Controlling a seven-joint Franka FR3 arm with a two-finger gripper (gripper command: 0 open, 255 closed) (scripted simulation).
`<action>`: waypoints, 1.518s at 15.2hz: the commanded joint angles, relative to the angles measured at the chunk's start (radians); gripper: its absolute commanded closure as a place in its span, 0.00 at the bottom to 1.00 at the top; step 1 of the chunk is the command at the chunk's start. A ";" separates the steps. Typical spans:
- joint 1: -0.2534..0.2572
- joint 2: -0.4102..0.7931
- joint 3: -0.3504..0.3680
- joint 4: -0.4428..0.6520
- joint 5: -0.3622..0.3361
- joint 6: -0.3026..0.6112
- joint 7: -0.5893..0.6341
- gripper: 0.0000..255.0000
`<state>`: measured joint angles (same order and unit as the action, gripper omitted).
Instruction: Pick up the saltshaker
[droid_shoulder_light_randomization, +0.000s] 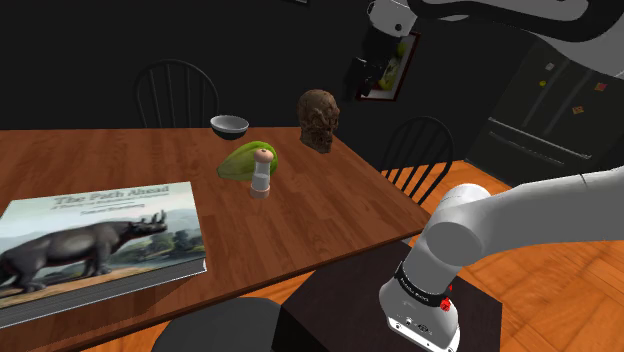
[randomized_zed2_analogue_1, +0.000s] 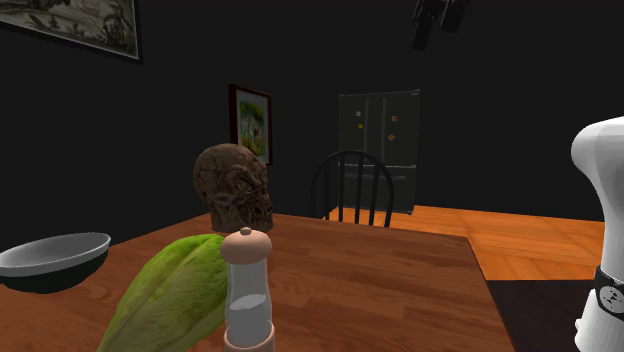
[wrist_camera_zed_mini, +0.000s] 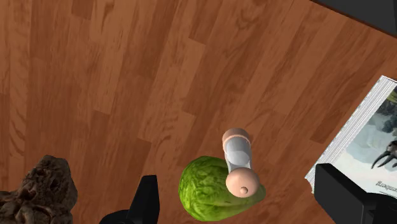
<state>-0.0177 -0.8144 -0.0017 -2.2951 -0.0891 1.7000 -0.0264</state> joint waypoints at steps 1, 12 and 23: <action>0.000 0.000 0.000 0.000 0.000 0.000 0.000 0.00; 0.020 0.367 -0.016 0.047 0.037 0.255 -0.001 0.00; 0.038 0.782 -0.020 0.239 0.093 0.412 -0.025 0.00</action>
<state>0.0181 -0.0660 -0.0230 -2.0648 -0.0015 2.0939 -0.0514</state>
